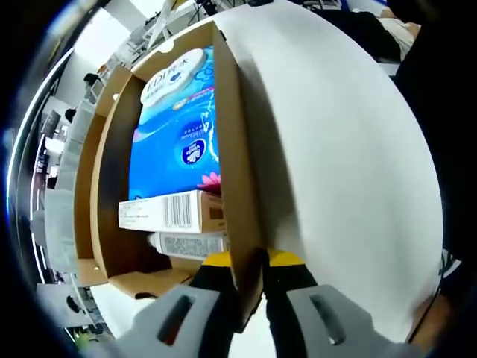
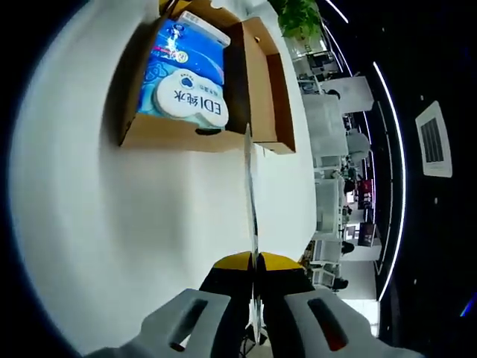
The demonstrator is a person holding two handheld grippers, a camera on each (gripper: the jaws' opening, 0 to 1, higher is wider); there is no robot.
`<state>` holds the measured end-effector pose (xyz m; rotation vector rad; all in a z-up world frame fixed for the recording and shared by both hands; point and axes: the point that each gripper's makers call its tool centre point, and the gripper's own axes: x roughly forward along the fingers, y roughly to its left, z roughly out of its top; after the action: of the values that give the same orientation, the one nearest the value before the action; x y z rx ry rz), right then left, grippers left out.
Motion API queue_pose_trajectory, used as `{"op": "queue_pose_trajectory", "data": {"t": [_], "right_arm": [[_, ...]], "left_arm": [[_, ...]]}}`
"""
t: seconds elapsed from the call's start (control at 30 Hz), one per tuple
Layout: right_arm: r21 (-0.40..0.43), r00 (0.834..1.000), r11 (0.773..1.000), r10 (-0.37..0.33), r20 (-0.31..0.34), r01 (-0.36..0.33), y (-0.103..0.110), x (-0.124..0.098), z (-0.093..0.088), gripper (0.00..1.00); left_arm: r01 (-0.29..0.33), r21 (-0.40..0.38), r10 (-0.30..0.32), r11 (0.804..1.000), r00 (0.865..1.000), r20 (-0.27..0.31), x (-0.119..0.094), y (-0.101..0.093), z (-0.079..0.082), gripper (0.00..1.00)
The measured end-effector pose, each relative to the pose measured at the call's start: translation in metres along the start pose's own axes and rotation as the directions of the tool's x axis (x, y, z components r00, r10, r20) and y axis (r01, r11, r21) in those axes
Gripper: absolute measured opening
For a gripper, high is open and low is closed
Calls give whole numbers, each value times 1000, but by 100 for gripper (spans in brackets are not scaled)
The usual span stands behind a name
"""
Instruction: Operate the shoe box by opening the lid, removing the specified soft item, and placing it in the target area until the item is outside and the box remains undamaged.
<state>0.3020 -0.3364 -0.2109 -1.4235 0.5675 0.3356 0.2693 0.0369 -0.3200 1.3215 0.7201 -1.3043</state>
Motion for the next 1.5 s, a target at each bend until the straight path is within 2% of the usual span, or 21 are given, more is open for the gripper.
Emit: {"op": "queue_pose_trajectory", "data": {"t": [0.73, 1.2, 1.5], "right_arm": [[15, 999, 999, 46, -6, -46, 12, 18, -24, 1], [27, 995, 994, 104, -7, -103, 32, 35, -35, 1], [23, 991, 991, 133, -17, -133, 40, 38, -40, 1]], "left_arm": [[-1, -2, 1, 1000, 1000, -5, 1, 1, 0, 10], [-2, -3, 2, 1000, 1000, -6, 1, 1, 0, 10], [-2, -1, 2, 1000, 1000, -7, 1, 2, 0, 10]]}}
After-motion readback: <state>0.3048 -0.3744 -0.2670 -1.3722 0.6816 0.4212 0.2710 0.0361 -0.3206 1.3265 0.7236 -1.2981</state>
